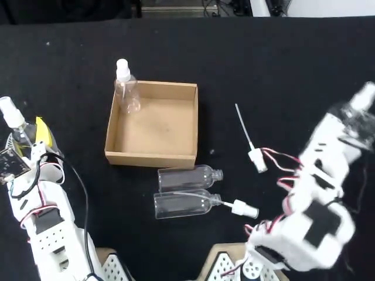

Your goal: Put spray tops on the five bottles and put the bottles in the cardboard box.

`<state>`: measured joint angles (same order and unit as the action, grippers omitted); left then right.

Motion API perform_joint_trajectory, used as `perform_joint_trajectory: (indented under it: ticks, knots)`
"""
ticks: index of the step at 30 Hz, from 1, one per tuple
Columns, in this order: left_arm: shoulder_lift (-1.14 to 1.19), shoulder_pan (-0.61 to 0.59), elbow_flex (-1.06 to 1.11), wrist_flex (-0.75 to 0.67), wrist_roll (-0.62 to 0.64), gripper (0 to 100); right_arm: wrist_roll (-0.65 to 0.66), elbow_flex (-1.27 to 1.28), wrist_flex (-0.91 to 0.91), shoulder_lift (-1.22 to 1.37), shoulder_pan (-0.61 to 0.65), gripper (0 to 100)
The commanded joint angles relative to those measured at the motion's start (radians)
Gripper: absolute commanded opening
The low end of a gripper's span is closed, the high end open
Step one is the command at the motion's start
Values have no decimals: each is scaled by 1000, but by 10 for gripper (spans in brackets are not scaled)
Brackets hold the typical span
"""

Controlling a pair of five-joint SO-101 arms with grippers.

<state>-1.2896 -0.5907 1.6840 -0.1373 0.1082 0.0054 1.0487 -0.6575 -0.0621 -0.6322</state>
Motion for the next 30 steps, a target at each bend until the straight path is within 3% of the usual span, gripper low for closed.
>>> perform_joint_trajectory:
  ticks: [1,7,19,23,30]
  knots:
    - [-17,-8,22,-3,12,30,-3,1,196,-269,166,54]
    - [-17,-8,22,0,12,30,-107,-5,413,-506,453,54]
    - [-17,-7,22,2,12,30,-169,-19,448,-524,968,54]
    - [-17,-8,22,0,12,30,-164,-65,448,-437,1030,57]
    - [-17,-8,22,2,12,30,-169,-205,387,-189,1030,57]
